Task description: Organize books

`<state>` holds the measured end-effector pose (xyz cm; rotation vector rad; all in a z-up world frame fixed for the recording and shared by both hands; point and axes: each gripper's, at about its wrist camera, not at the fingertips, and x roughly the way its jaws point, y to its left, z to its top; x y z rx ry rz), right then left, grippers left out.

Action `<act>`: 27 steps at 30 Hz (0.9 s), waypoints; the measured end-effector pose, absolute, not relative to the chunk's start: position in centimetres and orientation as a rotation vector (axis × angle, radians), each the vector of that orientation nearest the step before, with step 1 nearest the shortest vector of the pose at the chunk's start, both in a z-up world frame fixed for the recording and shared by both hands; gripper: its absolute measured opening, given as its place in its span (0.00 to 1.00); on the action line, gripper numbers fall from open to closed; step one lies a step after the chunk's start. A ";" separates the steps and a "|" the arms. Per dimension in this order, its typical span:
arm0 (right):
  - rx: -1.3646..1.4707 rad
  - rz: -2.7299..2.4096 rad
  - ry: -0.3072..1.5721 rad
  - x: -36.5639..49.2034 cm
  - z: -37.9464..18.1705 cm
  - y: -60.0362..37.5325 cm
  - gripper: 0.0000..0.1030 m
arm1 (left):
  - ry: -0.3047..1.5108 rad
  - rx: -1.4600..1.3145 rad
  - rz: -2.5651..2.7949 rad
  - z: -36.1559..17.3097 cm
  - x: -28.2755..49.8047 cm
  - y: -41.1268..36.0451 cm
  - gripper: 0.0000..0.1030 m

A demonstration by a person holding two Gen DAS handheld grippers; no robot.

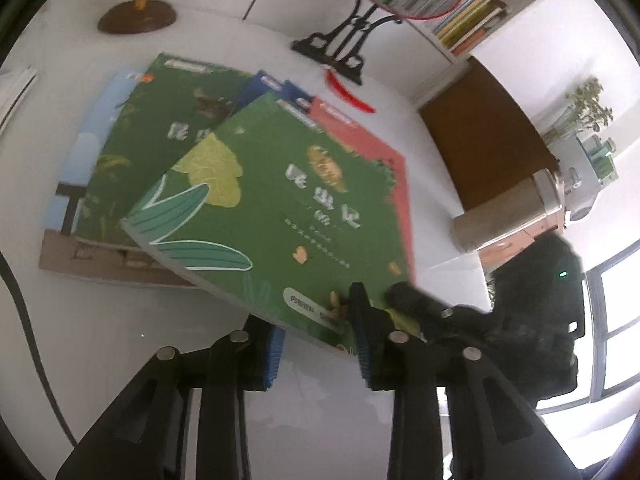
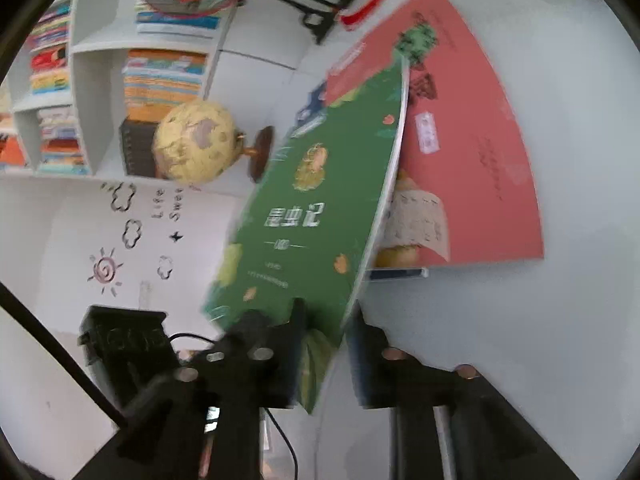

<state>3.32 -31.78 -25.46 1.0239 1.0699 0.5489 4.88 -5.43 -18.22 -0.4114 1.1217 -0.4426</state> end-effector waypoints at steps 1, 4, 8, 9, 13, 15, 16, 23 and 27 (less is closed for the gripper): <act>0.998 0.532 1.068 3.4 -25.0 -31.9 0.12 | 1.129 -0.413 -0.431 -18.5 4.9 -5.1 0.31; 0.888 0.522 1.087 3.7 -24.2 -31.3 0.12 | 1.148 -0.435 -0.401 -19.3 5.1 -4.4 0.32; 0.777 0.520 1.095 3.9 -23.4 -30.2 0.12 | 1.093 -0.344 -0.376 -18.4 4.4 -5.3 0.30; 0.743 0.515 1.092 3.9 -23.1 -29.9 0.12 | 1.077 -0.311 -0.373 -18.1 4.2 -5.7 0.30; 0.545 0.493 1.058 3.6 -20.9 -28.5 0.13 | 0.990 -0.144 -0.363 -16.1 3.1 -7.4 0.29; 0.480 0.493 1.041 3.6 -20.0 -27.9 0.14 | 0.961 -0.109 -0.361 -15.3 2.6 -7.3 0.29; 0.445 0.498 1.030 3.6 -19.5 -27.6 0.15 | 0.948 -0.094 -0.358 -15.0 2.5 -7.1 0.29; 0.231 0.583 0.975 4.1 -16.7 -23.3 0.16 | 0.868 -0.006 -0.284 -12.2 1.3 -4.5 0.29; 0.179 0.658 0.954 4.5 -15.5 -19.8 0.16 | 0.831 -0.006 -0.218 -10.7 0.6 -1.2 0.29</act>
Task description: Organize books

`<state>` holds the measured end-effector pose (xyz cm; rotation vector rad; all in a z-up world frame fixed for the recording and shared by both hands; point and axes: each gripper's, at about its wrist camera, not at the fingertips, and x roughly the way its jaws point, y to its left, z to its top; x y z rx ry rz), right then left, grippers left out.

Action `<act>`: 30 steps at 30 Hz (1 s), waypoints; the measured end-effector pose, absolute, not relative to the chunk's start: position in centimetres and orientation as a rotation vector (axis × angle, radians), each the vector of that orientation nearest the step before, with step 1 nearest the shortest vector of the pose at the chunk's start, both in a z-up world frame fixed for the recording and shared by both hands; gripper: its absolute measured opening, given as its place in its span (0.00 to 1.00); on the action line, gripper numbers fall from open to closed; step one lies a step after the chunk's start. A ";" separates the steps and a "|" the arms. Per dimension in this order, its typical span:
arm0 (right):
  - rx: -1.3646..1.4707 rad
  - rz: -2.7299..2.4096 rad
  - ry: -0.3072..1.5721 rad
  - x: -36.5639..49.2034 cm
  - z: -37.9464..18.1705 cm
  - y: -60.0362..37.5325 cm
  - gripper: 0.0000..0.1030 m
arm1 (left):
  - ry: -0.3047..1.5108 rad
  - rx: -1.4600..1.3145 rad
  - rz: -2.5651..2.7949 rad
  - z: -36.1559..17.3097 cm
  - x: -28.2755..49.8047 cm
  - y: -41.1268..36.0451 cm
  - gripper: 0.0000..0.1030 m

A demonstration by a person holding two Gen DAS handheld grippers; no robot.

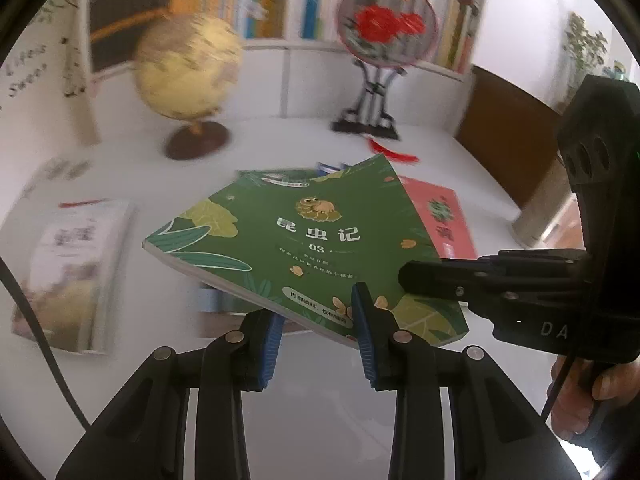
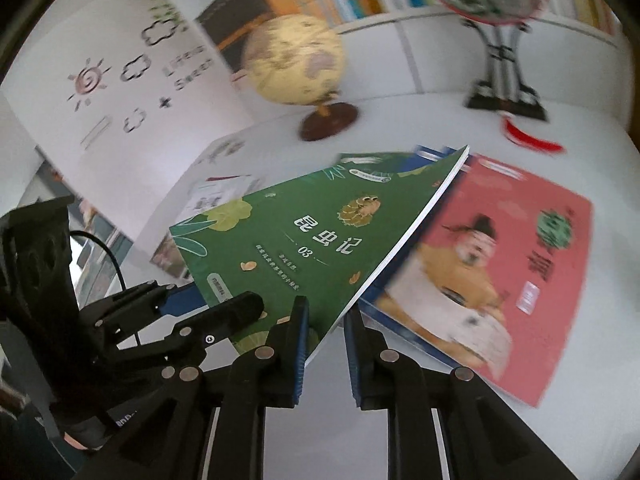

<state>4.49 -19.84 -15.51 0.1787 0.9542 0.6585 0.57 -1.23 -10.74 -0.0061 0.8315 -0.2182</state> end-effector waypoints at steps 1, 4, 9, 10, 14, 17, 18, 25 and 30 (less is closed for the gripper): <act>0.165 0.674 0.946 4.6 -15.2 -18.9 0.16 | 0.823 -0.008 -0.204 -10.4 0.5 -0.5 0.29; 0.134 0.722 0.917 4.7 -13.9 -15.8 0.16 | 0.794 -0.032 -0.167 -9.2 0.1 3.1 0.29; 0.088 0.783 0.872 5.3 -11.7 -9.5 0.16 | 0.751 -0.040 -0.101 -7.2 -0.2 9.5 0.29; 0.082 0.792 0.864 5.5 -11.1 -7.7 0.16 | 0.742 -0.041 -0.091 -6.8 -0.3 10.6 0.29; 0.097 0.830 0.838 6.1 -9.9 -2.5 0.17 | 0.710 -0.040 -0.060 -5.8 -0.1 15.2 0.29; 0.095 0.840 0.827 6.6 -9.4 1.4 0.17 | 0.704 -0.049 -0.047 -5.8 0.5 18.7 0.29; 0.084 0.840 0.823 6.7 -9.3 2.6 0.17 | 0.703 -0.049 -0.043 -5.9 0.8 20.0 0.29; 0.090 0.833 0.851 8.5 -10.5 8.8 0.17 | 0.716 -0.069 -0.051 -7.7 3.0 24.7 0.29; 0.099 0.815 0.909 10.0 -12.2 11.0 0.17 | 0.744 -0.096 -0.069 -9.8 4.3 26.5 0.29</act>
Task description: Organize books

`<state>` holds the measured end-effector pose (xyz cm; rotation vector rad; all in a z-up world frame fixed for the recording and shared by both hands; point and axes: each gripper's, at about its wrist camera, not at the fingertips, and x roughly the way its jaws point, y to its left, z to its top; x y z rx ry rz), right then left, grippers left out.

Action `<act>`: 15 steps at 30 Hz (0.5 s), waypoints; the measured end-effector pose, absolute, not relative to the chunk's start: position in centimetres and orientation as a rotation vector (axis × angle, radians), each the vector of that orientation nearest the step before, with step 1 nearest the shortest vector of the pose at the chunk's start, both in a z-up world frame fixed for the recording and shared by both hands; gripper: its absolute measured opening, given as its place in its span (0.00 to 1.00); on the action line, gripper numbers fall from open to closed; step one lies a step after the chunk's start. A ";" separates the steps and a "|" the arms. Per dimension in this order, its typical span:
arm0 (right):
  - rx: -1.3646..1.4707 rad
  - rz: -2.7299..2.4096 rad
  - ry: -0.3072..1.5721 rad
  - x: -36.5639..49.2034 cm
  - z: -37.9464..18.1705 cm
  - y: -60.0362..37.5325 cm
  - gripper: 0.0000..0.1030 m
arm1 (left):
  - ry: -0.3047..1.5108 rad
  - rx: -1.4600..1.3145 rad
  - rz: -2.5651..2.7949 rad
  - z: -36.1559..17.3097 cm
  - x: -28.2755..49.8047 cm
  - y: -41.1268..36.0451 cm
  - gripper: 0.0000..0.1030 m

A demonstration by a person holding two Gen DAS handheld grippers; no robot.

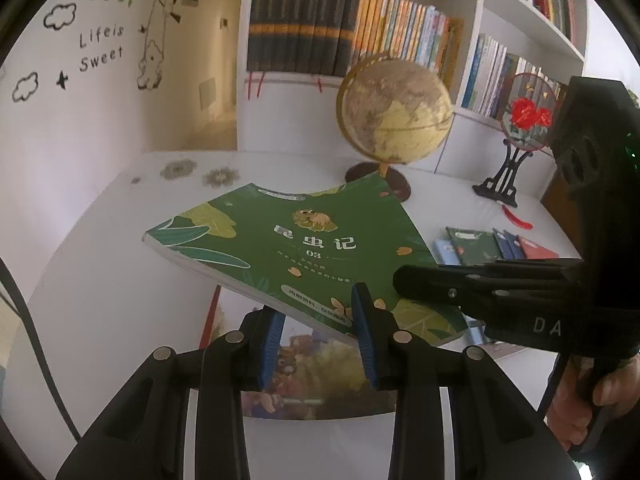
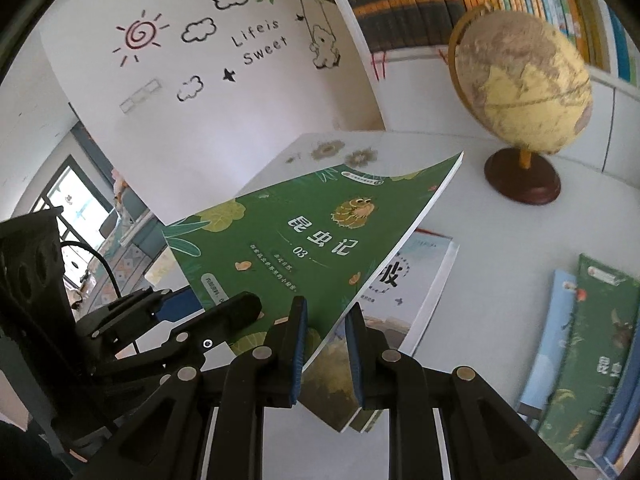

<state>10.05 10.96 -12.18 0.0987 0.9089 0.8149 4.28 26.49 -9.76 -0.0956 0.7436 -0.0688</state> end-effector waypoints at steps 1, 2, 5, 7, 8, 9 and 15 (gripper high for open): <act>0.105 0.810 0.930 10.5 -12.8 11.3 0.17 | 0.751 -0.111 -0.075 -10.3 4.6 26.9 0.29; 0.107 0.805 0.941 10.6 -13.0 11.7 0.17 | 0.759 -0.123 -0.081 -10.8 4.8 27.1 0.29; 0.104 0.781 0.975 11.2 -14.2 12.1 0.17 | 0.789 -0.151 -0.093 -12.2 5.2 27.2 0.29; 0.111 0.770 1.014 11.7 -15.1 12.2 0.18 | 0.809 -0.163 -0.109 -13.0 5.4 27.2 0.29; 0.114 0.761 1.030 11.9 -15.4 12.3 0.18 | 0.818 -0.170 -0.115 -13.4 5.4 27.1 0.29; 0.119 0.754 1.043 12.1 -15.7 12.3 0.18 | 0.831 -0.180 -0.121 -13.7 5.4 27.0 0.29; 0.166 0.742 1.112 13.0 -17.6 11.5 0.18 | 0.896 -0.194 -0.134 -14.7 5.1 26.9 0.30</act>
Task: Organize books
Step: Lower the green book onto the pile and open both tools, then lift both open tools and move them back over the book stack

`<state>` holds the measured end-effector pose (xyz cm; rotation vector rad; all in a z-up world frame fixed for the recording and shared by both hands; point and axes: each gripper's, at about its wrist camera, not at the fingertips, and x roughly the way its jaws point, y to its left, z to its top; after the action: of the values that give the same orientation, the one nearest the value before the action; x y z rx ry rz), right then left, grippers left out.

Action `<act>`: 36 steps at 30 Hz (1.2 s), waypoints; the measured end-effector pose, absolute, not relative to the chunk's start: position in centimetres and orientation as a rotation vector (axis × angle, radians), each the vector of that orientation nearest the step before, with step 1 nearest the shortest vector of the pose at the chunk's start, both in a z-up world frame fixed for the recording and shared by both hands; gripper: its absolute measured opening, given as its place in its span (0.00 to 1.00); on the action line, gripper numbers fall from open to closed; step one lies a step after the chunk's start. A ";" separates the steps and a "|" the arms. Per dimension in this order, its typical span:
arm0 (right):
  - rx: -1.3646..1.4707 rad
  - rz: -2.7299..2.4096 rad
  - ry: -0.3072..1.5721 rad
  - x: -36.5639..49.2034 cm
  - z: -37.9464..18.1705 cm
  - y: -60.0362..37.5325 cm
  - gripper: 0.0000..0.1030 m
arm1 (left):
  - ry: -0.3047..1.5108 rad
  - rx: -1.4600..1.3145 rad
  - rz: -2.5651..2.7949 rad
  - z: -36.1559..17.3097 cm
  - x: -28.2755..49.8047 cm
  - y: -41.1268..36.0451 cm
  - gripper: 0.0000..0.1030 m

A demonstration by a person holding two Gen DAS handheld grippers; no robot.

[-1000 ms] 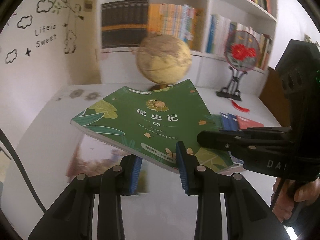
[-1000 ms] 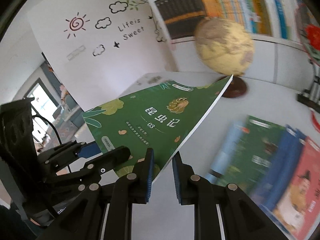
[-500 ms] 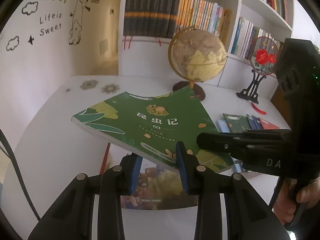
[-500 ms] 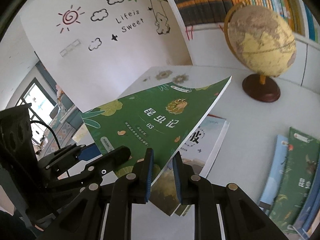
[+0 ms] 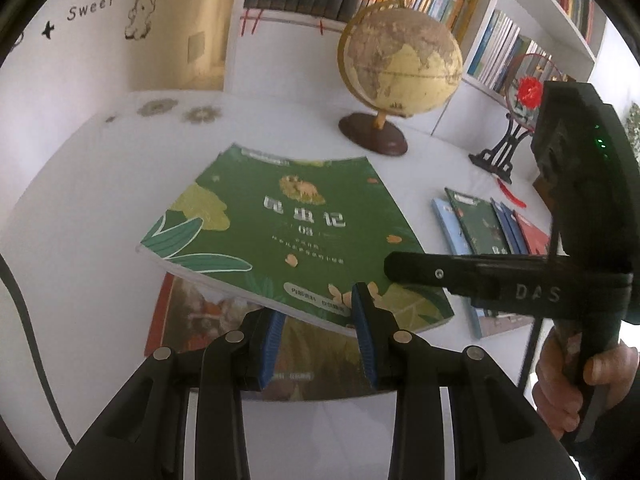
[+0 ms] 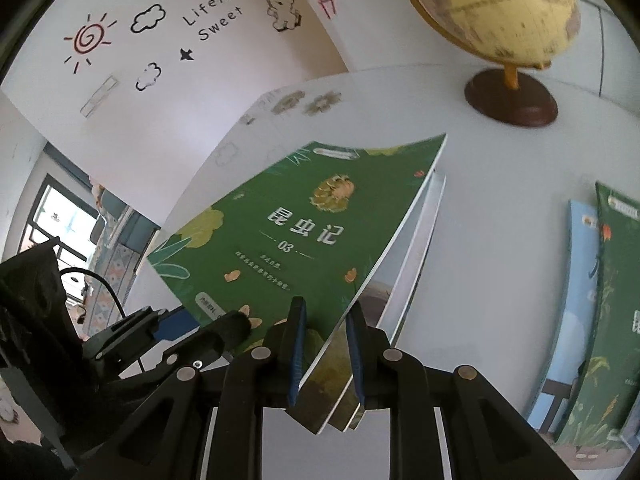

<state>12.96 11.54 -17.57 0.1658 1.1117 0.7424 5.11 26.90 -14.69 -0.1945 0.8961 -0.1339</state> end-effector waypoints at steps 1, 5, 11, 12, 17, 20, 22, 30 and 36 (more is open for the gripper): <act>0.170 0.737 1.125 13.2 -17.9 11.6 0.19 | 0.915 -0.201 -0.131 -14.9 5.0 27.0 0.30; 0.184 0.711 1.152 13.6 -18.9 11.5 0.19 | 0.981 -0.199 -0.123 -15.9 3.9 27.3 0.30; 0.126 0.683 1.189 13.2 -20.0 11.9 0.21 | 0.987 -0.180 -0.112 -16.0 1.7 27.6 0.30; 0.094 0.682 1.194 13.0 -20.2 12.3 0.21 | 0.990 -0.175 -0.111 -16.1 1.5 27.6 0.30; 0.024 0.643 1.201 11.6 -20.3 12.5 0.21 | 0.991 -0.177 -0.092 -15.6 0.2 27.4 0.30; 0.004 0.627 1.199 10.2 -19.5 11.1 0.21 | 0.981 -0.166 -0.085 -15.0 -1.1 26.8 0.30; -0.029 0.621 1.187 8.9 -18.7 10.0 0.21 | 0.975 -0.155 -0.080 -14.6 -1.8 26.1 0.30; 0.048 0.557 1.060 2.1 -12.9 2.3 0.22 | 0.893 -0.201 -0.073 -10.4 -5.2 21.5 0.40; 0.068 0.422 0.997 -3.0 -8.7 -3.7 0.29 | 0.811 -0.216 -0.119 -5.8 -8.1 16.3 0.46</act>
<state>-3.00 -3.68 -8.70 0.0681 0.9975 0.4219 -8.12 16.26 -5.82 -0.2162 0.8108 -0.1186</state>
